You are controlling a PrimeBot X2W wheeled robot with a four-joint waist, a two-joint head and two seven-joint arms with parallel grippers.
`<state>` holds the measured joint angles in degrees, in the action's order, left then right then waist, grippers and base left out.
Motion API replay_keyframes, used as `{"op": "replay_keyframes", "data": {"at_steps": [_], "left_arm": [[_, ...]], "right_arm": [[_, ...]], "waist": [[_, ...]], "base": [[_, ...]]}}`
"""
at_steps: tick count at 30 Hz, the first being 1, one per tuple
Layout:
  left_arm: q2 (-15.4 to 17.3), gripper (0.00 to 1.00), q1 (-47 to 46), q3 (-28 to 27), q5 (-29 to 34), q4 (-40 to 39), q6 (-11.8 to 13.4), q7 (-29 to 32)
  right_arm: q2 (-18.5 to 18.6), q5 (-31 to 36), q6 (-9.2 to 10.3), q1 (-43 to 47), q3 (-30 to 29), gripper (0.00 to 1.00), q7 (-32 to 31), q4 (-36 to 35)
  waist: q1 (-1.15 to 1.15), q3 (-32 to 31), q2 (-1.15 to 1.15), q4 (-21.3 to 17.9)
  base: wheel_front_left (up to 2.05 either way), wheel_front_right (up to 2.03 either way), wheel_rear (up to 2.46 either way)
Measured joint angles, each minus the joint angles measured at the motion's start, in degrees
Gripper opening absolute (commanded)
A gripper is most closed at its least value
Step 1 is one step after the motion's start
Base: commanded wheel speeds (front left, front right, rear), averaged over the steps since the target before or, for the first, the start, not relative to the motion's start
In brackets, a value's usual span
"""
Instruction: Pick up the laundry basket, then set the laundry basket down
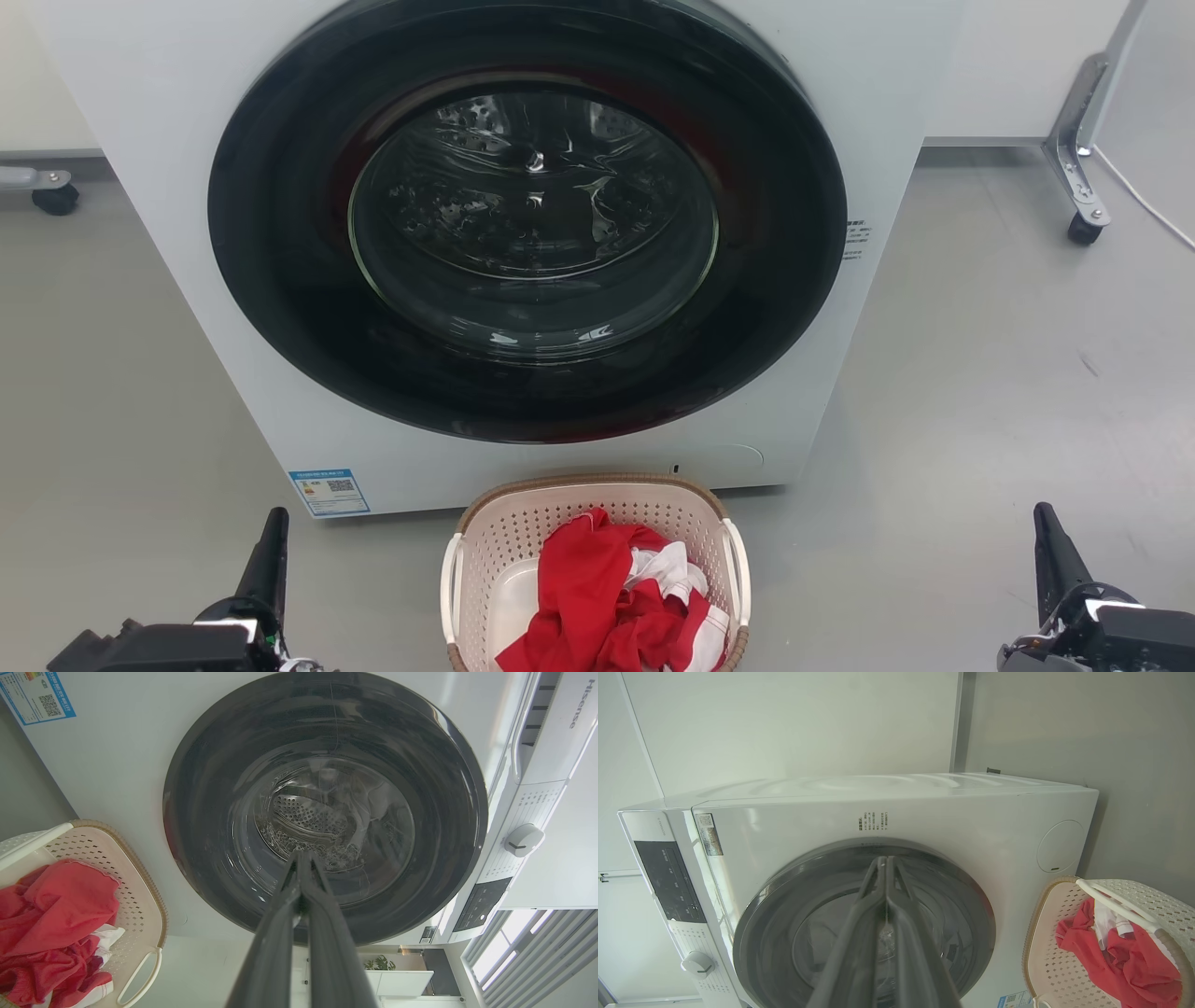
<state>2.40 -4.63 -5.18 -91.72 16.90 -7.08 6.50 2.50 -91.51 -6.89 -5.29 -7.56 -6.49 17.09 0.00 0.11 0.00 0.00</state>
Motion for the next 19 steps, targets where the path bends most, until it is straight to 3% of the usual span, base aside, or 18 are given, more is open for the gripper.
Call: {"op": "replay_keyframes", "data": {"at_steps": [19], "left_arm": [[0.00, 0.00, 0.00, 0.00, 0.00, -0.01, 0.00, 0.00]], "right_arm": [[0.00, 0.00, 0.00, 0.00, 0.00, 0.00, 0.00, -0.01]], "waist": [[0.00, 0.00, 0.00, 0.00]], "base": [[0.00, 0.00, 0.00]]}}
